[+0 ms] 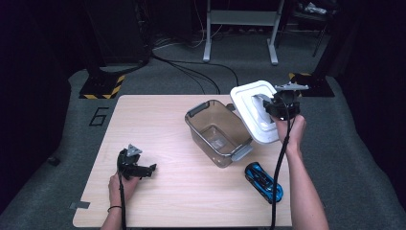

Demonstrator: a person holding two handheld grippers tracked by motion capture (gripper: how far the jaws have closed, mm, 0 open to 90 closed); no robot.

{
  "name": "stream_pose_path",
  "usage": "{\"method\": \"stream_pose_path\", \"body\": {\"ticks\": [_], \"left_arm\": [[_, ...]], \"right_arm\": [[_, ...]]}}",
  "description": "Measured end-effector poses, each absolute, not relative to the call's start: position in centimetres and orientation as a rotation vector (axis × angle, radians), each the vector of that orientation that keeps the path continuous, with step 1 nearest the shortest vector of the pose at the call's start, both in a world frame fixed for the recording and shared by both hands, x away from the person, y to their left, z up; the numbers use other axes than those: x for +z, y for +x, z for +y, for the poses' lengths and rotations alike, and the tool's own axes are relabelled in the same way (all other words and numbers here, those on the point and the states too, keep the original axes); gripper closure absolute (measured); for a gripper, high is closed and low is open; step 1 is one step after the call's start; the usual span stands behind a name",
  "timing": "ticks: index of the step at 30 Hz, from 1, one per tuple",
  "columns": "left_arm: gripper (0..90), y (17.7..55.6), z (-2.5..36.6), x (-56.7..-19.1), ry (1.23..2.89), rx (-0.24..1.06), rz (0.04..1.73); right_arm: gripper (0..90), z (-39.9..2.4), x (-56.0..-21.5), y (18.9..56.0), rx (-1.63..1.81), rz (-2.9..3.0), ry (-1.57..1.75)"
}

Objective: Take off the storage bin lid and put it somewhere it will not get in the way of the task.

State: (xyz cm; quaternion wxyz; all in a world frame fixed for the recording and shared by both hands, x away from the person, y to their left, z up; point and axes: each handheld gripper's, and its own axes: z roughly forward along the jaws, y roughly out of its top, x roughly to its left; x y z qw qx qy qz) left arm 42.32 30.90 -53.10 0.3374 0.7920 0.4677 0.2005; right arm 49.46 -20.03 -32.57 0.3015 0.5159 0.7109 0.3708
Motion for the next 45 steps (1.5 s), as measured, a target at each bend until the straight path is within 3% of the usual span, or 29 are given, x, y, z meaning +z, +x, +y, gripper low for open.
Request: {"method": "stream_pose_path", "body": {"ticks": [20,45], "left_arm": [[0.4,42.3,30.9,-53.1,2.064,0.522,1.22],[0.4,42.3,30.9,-53.1,2.064,0.523,1.221]], "right_arm": [[67.1,-23.8,-34.8,50.3,0.883,1.812,1.484],[67.0,-25.3,-42.9,52.2,0.825,1.84,1.628]]}}
